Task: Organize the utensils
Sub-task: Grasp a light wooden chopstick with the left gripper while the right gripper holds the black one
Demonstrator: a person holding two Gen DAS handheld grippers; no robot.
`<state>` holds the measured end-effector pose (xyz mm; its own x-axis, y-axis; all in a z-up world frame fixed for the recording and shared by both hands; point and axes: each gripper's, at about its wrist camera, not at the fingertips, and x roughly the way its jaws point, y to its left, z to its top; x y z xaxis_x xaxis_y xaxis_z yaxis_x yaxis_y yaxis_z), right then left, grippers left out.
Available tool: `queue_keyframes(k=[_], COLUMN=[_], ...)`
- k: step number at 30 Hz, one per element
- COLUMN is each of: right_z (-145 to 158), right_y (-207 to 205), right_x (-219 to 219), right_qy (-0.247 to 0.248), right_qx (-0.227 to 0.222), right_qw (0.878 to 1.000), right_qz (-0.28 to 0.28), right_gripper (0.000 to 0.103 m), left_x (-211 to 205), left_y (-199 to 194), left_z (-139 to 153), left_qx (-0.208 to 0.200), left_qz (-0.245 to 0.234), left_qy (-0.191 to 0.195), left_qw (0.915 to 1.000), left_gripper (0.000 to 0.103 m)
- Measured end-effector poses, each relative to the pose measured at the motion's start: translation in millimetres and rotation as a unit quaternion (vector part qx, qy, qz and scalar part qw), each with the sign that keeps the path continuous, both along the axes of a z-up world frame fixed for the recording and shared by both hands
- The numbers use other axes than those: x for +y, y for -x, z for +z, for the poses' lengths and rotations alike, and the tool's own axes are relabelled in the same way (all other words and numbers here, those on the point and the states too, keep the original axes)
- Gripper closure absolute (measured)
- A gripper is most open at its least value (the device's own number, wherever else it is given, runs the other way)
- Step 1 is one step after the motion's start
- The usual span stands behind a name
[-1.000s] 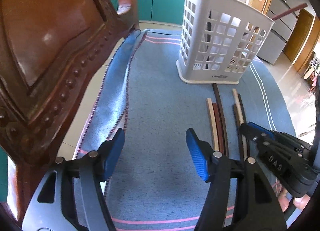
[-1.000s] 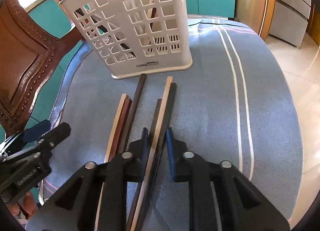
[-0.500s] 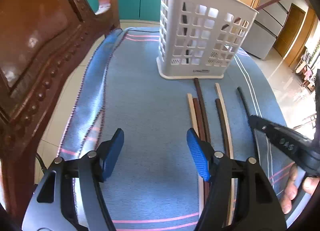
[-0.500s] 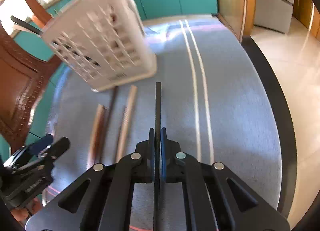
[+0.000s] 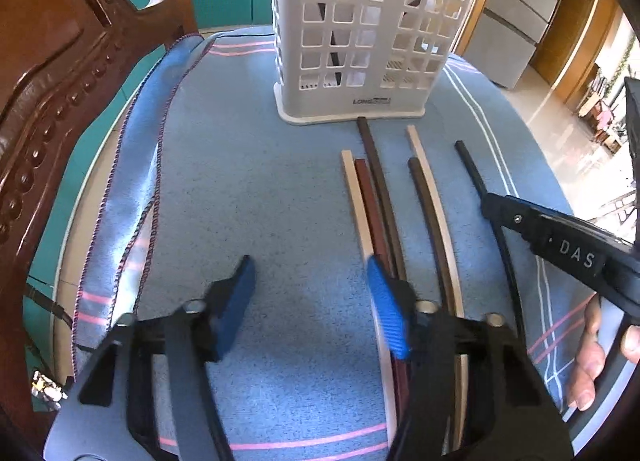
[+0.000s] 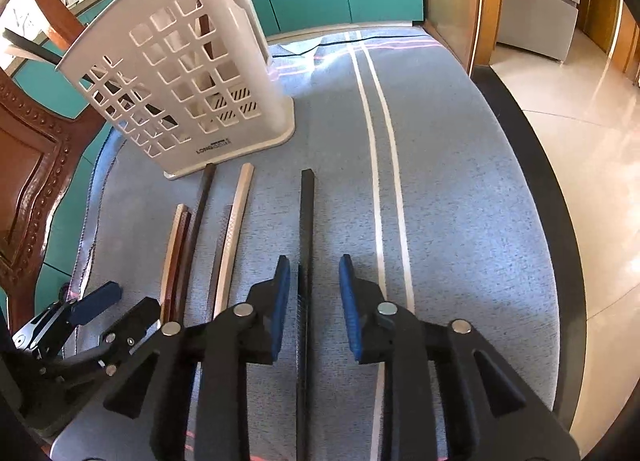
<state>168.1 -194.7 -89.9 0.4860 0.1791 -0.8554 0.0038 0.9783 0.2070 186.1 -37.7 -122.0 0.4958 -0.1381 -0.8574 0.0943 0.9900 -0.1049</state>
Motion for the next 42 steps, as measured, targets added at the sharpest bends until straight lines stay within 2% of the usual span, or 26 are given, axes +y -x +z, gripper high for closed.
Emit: queue_keyframes(k=[4, 5, 6, 9, 11, 16, 21, 24, 27, 31, 36, 39, 42], right_z=[0, 0, 0, 2, 4, 2, 1, 1, 1, 1, 1, 1, 1], right_y=[-1, -2, -2, -1, 0, 1, 1, 1, 1, 3, 3, 4, 4], right_x=[2, 2, 3, 1, -1, -6, -5, -2, 0, 0, -1, 0, 3], right_qy=[0.0, 0.0, -0.001, -0.003, -0.003, 0.002, 0.004, 0.006, 0.01, 0.02, 0.026, 0.025, 0.029], right_qx=[0.002, 0.002, 0.002, -0.001, -0.004, 0.002, 0.004, 0.005, 0.004, 0.003, 0.003, 0.004, 0.005], right_qw=[1.0, 1.0, 1.0, 1.0, 1.0, 1.0, 1.0, 1.0, 1.0, 1.0, 1.0, 1.0, 0.999], right_qz=[0.0, 0.0, 0.0, 0.0, -0.001, -0.005, -0.001, 0.002, 0.005, 0.008, 0.008, 0.011, 0.014], right_gripper=[0.072, 0.072, 0.071, 0.071, 0.071, 0.067, 0.066, 0.065, 0.065, 0.065, 0.065, 0.06, 0.059], left_x=[12, 15, 18, 27, 21, -12, -15, -19, -25, -20, -6, -9, -20], left_y=[-2, -2, -2, -3, -2, -1, -1, 1, 1, -1, -1, 0, 1], left_z=[-3, -2, -2, 2, 6, -4, -2, -1, -2, -3, -2, -2, -2], left_qx=[-0.002, -0.001, 0.0, -0.006, -0.013, 0.001, -0.006, -0.013, -0.017, -0.01, -0.006, -0.007, -0.013], left_qz=[0.012, 0.016, 0.021, 0.037, 0.019, -0.03, -0.028, -0.026, -0.018, -0.008, -0.003, -0.007, -0.014], left_qy=[0.002, 0.007, 0.016, 0.059, 0.071, 0.056, 0.047, 0.03, 0.015, 0.028, 0.046, 0.04, 0.028], left_qw=[0.9999, 0.9999, 0.9997, 0.9976, 0.9972, 0.998, 0.9985, 0.9991, 0.9996, 0.9995, 0.9989, 0.9992, 0.9994], left_gripper=[0.08, 0.085, 0.086, 0.086, 0.076, 0.073, 0.069, 0.062, 0.061, 0.068, 0.069, 0.069, 0.077])
